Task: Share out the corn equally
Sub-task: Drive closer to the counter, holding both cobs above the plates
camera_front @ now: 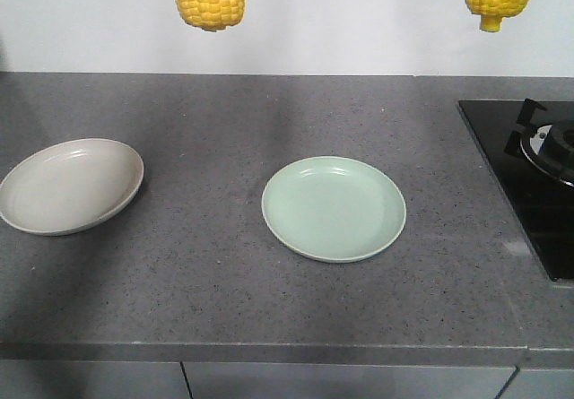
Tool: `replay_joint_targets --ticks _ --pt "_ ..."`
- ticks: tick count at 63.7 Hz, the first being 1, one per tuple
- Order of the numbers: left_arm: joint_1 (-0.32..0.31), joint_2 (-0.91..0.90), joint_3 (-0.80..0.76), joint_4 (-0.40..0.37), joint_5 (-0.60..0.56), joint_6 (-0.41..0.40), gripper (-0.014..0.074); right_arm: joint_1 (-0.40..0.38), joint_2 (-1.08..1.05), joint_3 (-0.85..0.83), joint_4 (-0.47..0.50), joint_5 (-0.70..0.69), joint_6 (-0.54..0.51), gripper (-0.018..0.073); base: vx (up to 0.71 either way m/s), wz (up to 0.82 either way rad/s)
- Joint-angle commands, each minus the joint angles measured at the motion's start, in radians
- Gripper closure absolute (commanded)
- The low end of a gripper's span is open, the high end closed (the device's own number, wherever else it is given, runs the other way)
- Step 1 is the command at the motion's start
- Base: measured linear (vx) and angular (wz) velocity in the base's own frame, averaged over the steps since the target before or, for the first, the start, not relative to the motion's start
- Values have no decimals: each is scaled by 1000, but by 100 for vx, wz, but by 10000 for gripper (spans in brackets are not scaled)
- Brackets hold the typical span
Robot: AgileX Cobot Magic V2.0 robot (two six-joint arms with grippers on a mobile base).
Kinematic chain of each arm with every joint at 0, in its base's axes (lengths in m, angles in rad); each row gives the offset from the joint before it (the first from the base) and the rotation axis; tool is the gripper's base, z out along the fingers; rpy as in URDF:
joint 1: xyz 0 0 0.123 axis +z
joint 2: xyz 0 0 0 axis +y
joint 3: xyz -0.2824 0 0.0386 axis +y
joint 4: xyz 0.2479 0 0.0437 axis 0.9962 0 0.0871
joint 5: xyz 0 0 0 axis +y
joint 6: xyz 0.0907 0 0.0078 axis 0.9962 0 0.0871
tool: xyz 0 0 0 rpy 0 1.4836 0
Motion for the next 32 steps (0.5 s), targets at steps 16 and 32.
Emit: replay_joint_targets --ticks 16,32 --pt "0 -41 -19 -35 -36 0 603 -8 -29 -27 41 -58 -7 566 5 -1" --pt "0 -41 -19 -35 -36 0 603 -8 -29 -27 41 -58 -7 566 5 0"
